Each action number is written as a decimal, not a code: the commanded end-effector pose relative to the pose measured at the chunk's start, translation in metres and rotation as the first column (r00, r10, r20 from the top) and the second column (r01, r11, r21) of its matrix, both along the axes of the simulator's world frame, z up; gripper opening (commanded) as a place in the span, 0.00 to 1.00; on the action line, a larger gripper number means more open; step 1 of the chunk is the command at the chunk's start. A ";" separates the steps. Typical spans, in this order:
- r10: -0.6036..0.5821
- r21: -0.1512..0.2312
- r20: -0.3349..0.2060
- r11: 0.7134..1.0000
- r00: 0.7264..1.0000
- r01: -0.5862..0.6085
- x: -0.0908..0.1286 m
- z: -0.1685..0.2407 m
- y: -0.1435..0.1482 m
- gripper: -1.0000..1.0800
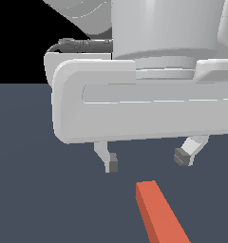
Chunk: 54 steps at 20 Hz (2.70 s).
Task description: Insert the peg into the horizontal hole in a box.
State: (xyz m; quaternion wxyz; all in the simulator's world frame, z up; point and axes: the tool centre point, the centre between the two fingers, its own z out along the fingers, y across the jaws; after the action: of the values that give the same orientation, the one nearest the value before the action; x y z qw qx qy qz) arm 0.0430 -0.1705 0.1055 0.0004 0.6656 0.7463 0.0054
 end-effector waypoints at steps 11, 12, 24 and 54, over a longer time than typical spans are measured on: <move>0.012 -0.006 -0.006 1.000 1.000 -0.012 0.024 -0.030 -0.098 0.96; 0.012 -0.006 -0.006 1.000 1.000 -0.013 0.025 -0.031 -0.102 0.96; 0.015 -0.007 -0.008 1.000 1.000 -0.015 0.033 -0.039 -0.128 0.96; 0.015 -0.007 -0.008 1.000 1.000 -0.015 0.034 -0.089 -0.127 0.00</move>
State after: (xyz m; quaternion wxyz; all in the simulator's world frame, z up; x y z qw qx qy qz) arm 0.0766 -0.2978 0.0163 -0.0003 0.6600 0.7512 -0.0001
